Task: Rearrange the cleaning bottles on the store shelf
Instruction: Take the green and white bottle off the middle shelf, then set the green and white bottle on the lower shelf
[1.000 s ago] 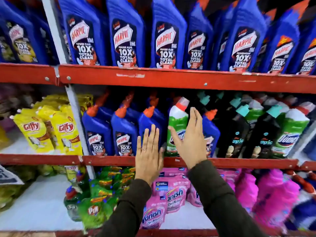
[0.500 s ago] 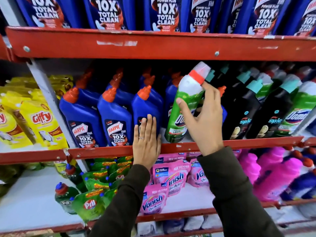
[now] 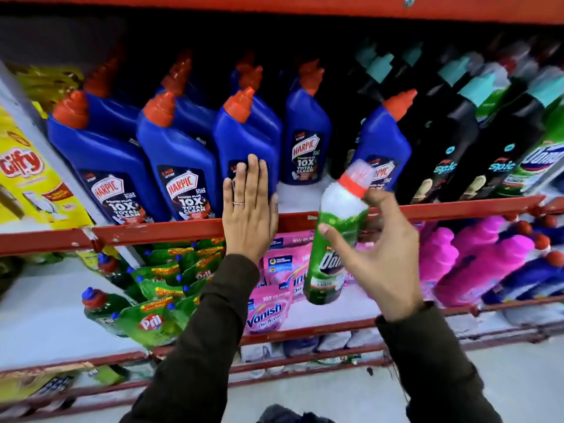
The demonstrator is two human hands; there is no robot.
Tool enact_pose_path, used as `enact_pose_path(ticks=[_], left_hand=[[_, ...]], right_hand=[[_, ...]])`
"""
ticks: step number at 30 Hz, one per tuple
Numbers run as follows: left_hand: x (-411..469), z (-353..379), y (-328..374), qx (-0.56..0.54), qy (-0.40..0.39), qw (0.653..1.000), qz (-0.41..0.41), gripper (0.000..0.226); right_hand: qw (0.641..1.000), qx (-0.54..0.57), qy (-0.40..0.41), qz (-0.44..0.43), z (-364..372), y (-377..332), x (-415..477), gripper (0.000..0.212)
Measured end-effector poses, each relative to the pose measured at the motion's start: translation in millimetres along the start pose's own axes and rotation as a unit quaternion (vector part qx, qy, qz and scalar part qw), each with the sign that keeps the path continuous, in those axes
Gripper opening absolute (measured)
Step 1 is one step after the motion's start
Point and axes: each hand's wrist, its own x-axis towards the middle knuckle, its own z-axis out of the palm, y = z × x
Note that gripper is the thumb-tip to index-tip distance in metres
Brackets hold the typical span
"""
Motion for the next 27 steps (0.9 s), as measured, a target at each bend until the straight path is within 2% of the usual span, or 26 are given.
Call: enact_pose_path(ticks=[5, 7, 14, 20, 25, 27], left_hand=[[-0.6, -0.7, -0.6, 0.001, -0.002, 1.0, -0.002, 0.083], [-0.5, -0.1, -1.2, -0.006, 0.0, 1.0, 0.001, 0.083], [-0.4, 1.5, -2.8, -0.012, -0.005, 1.0, 0.004, 0.081], [-0.9, 3.1, -2.4, -0.014, 0.005, 1.0, 0.01, 0.077], [-1.3, 3.8, -2.1, -0.022, 0.009, 1.0, 0.015, 0.076], [-2.3, 3.6, -2.1, -0.028, 0.013, 0.999, 0.011, 0.077]], right_hand=[[0.987, -0.07, -0.089, 0.113, 38.1, 68.4, -51.3, 0.065], [0.98, -0.083, -0.124, 0.133, 52.7, 91.4, -69.4, 0.064], [0.976, -0.095, -0.131, 0.142, 71.4, 128.1, -93.3, 0.066], [0.969, -0.139, -0.14, 0.148, 67.8, 129.2, -95.6, 0.079], [0.972, -0.123, -0.153, 0.127, 57.9, 122.2, -93.2, 0.088], [0.984, -0.085, -0.119, 0.102, 51.6, 109.3, -84.8, 0.095]])
